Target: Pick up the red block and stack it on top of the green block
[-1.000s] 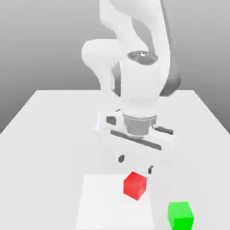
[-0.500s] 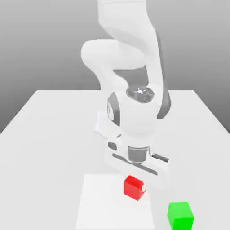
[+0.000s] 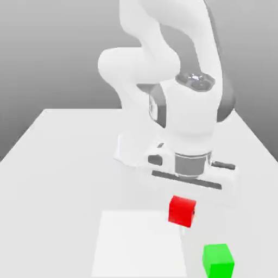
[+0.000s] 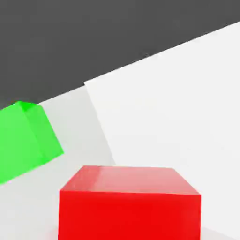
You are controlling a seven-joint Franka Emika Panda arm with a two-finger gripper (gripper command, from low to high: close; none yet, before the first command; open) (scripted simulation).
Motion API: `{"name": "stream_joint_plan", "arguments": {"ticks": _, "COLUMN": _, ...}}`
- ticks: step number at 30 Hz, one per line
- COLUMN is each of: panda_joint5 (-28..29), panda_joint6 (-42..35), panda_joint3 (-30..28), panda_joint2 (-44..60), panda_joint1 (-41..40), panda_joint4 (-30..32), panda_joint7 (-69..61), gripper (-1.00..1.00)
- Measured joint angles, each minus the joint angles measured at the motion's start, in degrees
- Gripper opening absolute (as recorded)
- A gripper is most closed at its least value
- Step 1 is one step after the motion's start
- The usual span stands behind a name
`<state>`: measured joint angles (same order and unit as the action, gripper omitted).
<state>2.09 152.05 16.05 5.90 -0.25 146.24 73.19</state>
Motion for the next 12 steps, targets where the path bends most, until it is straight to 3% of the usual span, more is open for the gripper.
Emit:
{"name": "stream_joint_plan", "arguments": {"ticks": 4, "panda_joint5": 3.3, "panda_joint6": -3.7, "panda_joint3": 1.5, "panda_joint2": 4.3, "panda_joint1": 1.5, "panda_joint4": -7.6, "panda_joint7": -7.2, "gripper": -1.0}}
{"name": "stream_joint_plan", "arguments": {"ticks": 8, "panda_joint5": 8.2, "panda_joint6": 1.8, "panda_joint3": -0.9, "panda_joint2": 11.9, "panda_joint1": 3.6, "panda_joint4": -9.3, "panda_joint7": -5.3, "gripper": -1.0}}
{"name": "stream_joint_plan", "arguments": {"ticks": 9, "panda_joint5": 9.0, "panda_joint6": 2.8, "panda_joint3": -1.4, "panda_joint2": 13.1, "panda_joint1": 4.0, "panda_joint4": -9.4, "panda_joint7": -4.9, "gripper": 1.0}}
{"name": "stream_joint_plan", "arguments": {"ticks": 12, "panda_joint5": 9.0, "panda_joint6": 2.8, "panda_joint3": -1.4, "panda_joint2": 13.1, "panda_joint1": 4.0, "panda_joint4": -9.4, "panda_joint7": -4.9, "gripper": 1.0}}
